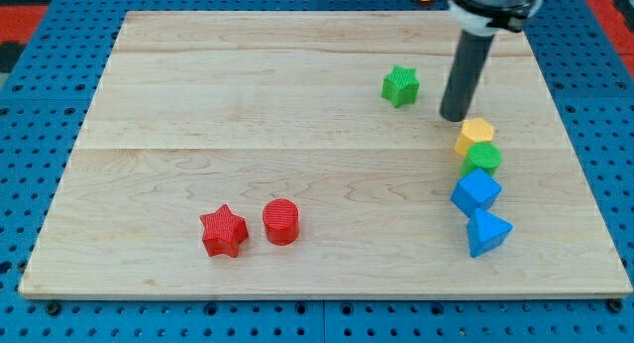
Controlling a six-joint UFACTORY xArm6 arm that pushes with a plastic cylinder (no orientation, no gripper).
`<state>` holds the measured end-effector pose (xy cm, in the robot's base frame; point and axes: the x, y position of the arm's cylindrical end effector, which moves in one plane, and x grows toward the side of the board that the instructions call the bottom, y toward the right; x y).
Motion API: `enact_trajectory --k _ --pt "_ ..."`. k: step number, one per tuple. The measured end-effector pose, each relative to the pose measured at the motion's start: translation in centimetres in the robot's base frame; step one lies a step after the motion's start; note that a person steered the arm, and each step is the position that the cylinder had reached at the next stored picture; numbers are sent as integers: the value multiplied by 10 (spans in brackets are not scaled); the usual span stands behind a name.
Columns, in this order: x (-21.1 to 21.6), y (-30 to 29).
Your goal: Move the green star to the top side of the red circle
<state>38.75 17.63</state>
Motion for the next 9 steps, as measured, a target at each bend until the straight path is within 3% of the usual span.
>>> enact_trajectory --k 1,2,3,4,5,6,7,8,9 --pt "-18 39" --pt "-48 -8" --pt "-13 -79" --pt "-5 -129" --pt "-23 -74" --pt "-59 -92" --pt "-55 -158" --pt "8 -209" --pt "0 -232"
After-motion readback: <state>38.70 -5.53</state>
